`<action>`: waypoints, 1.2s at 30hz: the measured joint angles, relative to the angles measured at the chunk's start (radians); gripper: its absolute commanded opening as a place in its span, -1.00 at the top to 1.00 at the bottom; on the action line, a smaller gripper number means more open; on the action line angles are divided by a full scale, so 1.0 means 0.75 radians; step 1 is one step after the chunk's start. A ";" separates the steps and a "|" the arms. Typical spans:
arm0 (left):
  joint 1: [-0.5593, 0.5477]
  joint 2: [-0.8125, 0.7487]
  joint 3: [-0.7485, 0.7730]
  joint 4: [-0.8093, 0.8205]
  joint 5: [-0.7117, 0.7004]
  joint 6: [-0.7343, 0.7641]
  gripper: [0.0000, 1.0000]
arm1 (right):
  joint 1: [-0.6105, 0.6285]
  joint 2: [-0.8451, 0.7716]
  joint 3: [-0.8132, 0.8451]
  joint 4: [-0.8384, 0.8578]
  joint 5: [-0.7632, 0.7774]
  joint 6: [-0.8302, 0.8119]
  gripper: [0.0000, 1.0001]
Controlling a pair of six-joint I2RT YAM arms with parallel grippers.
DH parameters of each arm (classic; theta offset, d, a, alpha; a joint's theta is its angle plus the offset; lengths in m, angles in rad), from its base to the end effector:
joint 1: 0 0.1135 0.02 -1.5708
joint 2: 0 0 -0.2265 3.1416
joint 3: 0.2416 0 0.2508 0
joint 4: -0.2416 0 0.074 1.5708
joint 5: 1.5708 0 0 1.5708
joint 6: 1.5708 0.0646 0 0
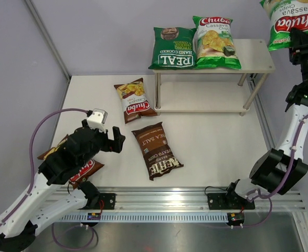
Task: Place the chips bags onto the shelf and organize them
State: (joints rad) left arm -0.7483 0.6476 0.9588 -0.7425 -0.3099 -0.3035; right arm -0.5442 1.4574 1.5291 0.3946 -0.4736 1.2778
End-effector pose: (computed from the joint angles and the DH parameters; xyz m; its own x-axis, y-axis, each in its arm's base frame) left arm 0.1423 -0.1053 0.3252 -0.4253 0.0065 -0.9050 0.3331 0.9309 -0.1498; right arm 0.3150 -0.1562 0.4750 0.2185 0.8636 -0.4543 -0.3358 0.5037 0.7959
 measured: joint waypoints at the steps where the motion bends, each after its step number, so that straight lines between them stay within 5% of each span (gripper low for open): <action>1: 0.000 -0.004 -0.018 -0.002 0.005 0.005 -0.98 | -0.010 0.024 0.000 -0.001 -0.029 0.017 0.81; 17: 0.001 -0.023 -0.069 0.006 0.060 0.036 -0.98 | -0.014 0.083 -0.305 0.049 -0.189 0.054 0.78; 31: 0.001 -0.021 -0.070 0.006 0.069 0.036 -0.98 | 0.140 -0.003 -0.406 0.022 -0.047 0.017 0.49; 36: 0.001 -0.021 -0.071 0.006 0.069 0.036 -0.98 | 0.158 -0.010 -0.407 -0.016 -0.017 0.003 0.21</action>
State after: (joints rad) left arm -0.7475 0.6319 0.9058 -0.7380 -0.2581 -0.2764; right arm -0.4255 1.4502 1.2236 0.3828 -0.4866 1.2797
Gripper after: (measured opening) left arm 0.988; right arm 0.469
